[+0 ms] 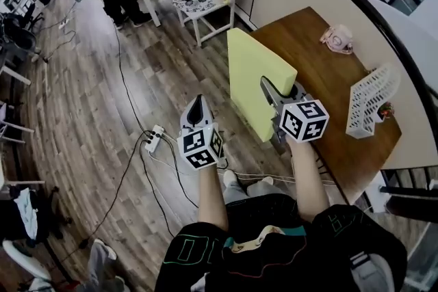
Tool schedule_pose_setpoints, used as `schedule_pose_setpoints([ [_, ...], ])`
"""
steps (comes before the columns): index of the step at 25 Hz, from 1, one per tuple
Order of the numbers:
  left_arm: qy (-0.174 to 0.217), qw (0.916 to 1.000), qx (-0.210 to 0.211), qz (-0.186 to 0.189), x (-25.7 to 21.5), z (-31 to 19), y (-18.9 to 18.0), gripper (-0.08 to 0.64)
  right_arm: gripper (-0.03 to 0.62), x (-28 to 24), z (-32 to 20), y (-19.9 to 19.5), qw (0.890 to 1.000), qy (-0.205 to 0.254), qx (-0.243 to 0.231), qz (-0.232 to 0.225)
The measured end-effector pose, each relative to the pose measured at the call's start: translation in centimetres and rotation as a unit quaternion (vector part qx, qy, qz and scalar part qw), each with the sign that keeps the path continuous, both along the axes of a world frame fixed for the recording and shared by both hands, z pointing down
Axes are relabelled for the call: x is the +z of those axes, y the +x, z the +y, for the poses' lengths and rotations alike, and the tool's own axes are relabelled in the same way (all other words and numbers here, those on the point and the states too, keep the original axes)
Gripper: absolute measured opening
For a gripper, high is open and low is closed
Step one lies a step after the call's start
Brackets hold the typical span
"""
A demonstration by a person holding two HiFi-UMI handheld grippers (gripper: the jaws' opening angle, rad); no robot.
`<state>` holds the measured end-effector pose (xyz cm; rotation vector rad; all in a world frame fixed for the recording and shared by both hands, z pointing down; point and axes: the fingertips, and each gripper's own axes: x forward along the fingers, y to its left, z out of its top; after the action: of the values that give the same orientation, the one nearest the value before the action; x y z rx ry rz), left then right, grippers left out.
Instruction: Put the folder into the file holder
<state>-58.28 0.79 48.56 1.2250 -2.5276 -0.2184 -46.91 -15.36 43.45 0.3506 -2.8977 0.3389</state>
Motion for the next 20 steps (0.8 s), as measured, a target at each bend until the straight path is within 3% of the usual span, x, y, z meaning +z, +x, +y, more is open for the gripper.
schedule_pose_setpoints([
  [8,0.02,0.9935,0.111,-0.016,-1.7,-10.3,5.5,-0.005,0.156,-2.7,-7.2,9.1,0.993,0.039,0.112,-0.009],
  [12,0.023,0.9842,0.175,-0.016,-2.0,-15.5,9.5,-0.005,0.156,-3.3,-10.5,15.2,0.982,0.032,0.183,-0.017],
  [20,0.037,0.9624,0.268,-0.023,-4.0,-22.0,17.8,-0.005,0.156,-5.6,-13.6,25.5,0.96,0.043,0.276,-0.026],
])
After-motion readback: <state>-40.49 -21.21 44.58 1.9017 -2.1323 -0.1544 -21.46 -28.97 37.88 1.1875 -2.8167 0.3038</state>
